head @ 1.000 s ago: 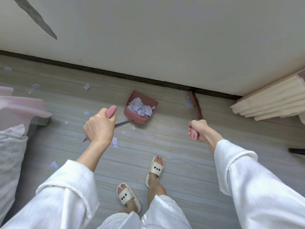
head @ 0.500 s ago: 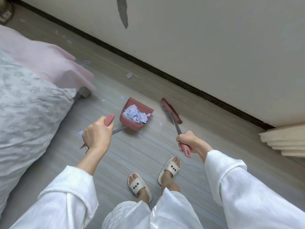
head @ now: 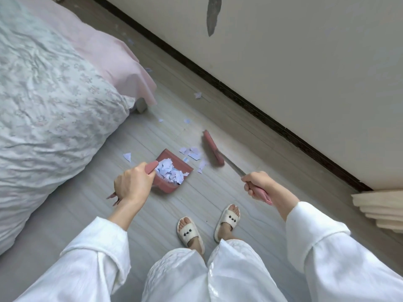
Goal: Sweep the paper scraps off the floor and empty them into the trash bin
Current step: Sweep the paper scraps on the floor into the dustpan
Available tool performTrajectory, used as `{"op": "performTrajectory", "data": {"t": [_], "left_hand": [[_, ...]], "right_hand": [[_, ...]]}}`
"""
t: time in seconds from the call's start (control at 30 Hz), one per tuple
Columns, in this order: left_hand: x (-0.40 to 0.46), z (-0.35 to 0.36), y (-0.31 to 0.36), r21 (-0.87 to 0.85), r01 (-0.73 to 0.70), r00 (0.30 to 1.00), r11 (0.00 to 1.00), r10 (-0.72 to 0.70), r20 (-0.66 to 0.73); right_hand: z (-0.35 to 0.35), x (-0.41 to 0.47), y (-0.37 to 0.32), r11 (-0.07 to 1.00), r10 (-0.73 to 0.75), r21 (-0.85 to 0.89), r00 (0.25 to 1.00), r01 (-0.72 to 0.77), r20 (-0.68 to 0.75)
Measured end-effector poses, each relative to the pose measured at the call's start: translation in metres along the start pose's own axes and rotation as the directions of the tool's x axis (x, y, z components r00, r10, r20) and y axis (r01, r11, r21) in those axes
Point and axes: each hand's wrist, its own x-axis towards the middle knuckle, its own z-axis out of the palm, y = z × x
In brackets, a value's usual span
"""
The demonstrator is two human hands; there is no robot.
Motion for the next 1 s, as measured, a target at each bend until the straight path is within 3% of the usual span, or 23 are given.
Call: {"op": "performTrajectory", "data": {"t": [0.33,0.57,0.73,1.0], "left_hand": [[-0.016,0.014,0.018,0.007,-0.052,0.998,0.999,0.052,0.029],[-0.014,0.020,0.032,0.036,-0.120,0.992,0.992,0.118,0.044],[-0.008,0.022,0.054,0.060,-0.185,0.982,0.981,0.181,0.057],[-0.025,0.033,0.134,0.079,-0.294,0.955,0.953,0.289,0.063]], "right_hand": [[-0.010,0.012,0.044,0.922,0.116,0.383,0.986,-0.063,-0.117],[0.018,-0.005,0.038,0.891,0.144,0.427,0.988,-0.157,0.062],[-0.013,-0.003,0.026,0.886,0.153,0.408,0.970,-0.218,0.187],[-0.102,0.003,0.060,0.869,0.140,0.481,0.990,-0.120,-0.007]]}}
